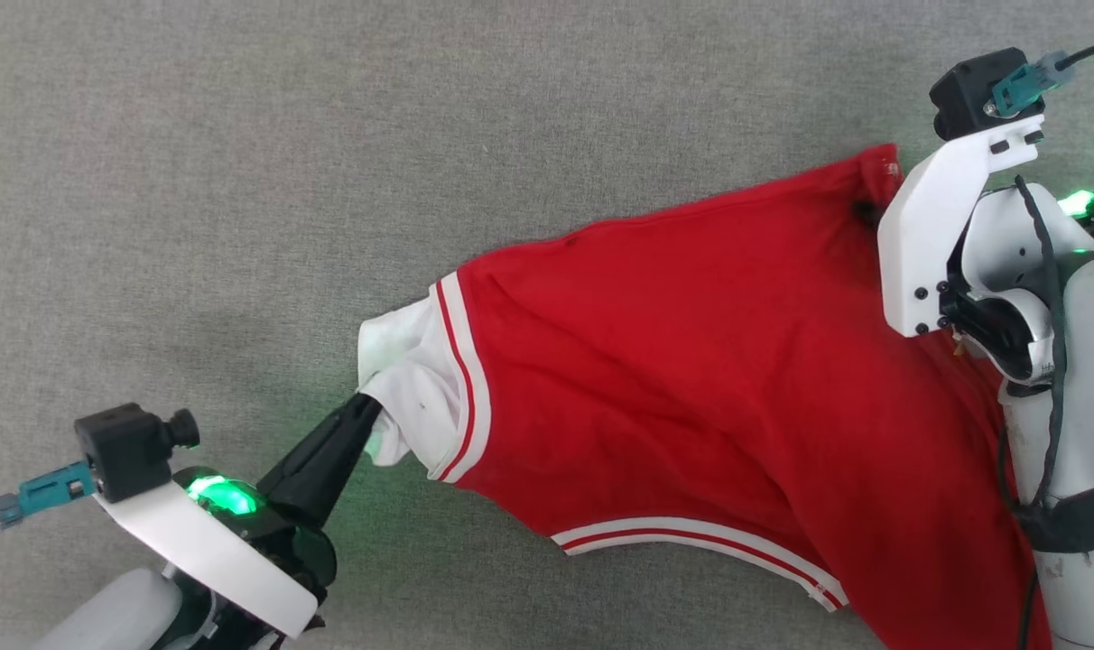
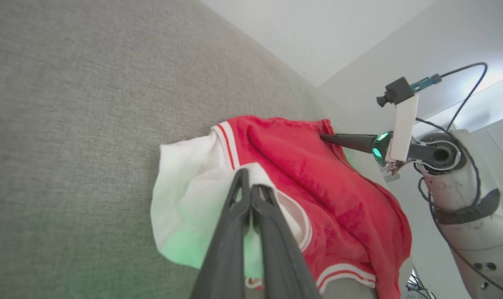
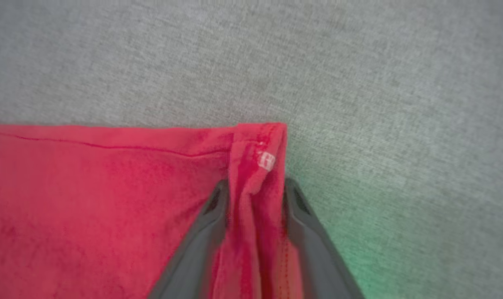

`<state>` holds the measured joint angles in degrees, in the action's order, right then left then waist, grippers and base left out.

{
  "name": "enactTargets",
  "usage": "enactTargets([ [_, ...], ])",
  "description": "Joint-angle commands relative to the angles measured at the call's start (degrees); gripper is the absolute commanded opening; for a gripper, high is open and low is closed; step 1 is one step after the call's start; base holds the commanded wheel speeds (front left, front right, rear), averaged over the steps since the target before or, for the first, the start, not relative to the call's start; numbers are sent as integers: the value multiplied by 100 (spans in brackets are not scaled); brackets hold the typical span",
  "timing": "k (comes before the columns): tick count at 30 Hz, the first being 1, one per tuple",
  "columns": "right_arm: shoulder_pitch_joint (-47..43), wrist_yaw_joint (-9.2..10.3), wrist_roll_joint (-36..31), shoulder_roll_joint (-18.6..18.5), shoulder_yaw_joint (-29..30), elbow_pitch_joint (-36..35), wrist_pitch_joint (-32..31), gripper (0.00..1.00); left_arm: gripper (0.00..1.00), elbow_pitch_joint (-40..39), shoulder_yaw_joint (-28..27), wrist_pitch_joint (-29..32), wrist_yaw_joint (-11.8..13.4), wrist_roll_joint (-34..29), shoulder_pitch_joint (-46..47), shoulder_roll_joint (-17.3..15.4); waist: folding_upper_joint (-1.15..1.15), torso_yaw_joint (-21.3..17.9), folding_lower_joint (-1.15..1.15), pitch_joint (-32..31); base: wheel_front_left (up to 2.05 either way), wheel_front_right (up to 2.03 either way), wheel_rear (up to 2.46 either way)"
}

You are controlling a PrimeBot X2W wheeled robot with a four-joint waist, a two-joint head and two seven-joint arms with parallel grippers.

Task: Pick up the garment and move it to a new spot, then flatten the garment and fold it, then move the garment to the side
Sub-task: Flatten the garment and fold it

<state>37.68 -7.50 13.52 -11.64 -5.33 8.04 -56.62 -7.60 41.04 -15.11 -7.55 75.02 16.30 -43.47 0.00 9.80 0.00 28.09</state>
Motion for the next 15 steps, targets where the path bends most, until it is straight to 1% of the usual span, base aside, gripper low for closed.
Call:
enactTargets([
  [1,-125,2,-10,9,-4,198,5,0,0,23,31,-1,14,-51,110,-24,0,-20,0,-72,0,0,0],
  [4,103,6,-104,9,282,137,415,0,0,176,203,-1,14,-235,253,-140,0,-72,0,-240,0,0,0],
  [7,310,6,-158,174,645,203,885,0,0,263,269,-2,14,-245,525,-240,0,-144,0,-411,0,0,0],
  [12,824,5,-374,406,1284,383,1560,0,0,486,231,-2,14,76,1340,-435,0,-306,0,-507,0,0,0],
  [15,1354,3,-599,586,1594,523,1881,0,0,697,235,10,14,268,2132,-643,0,-436,0,-406,0,0,0],
])
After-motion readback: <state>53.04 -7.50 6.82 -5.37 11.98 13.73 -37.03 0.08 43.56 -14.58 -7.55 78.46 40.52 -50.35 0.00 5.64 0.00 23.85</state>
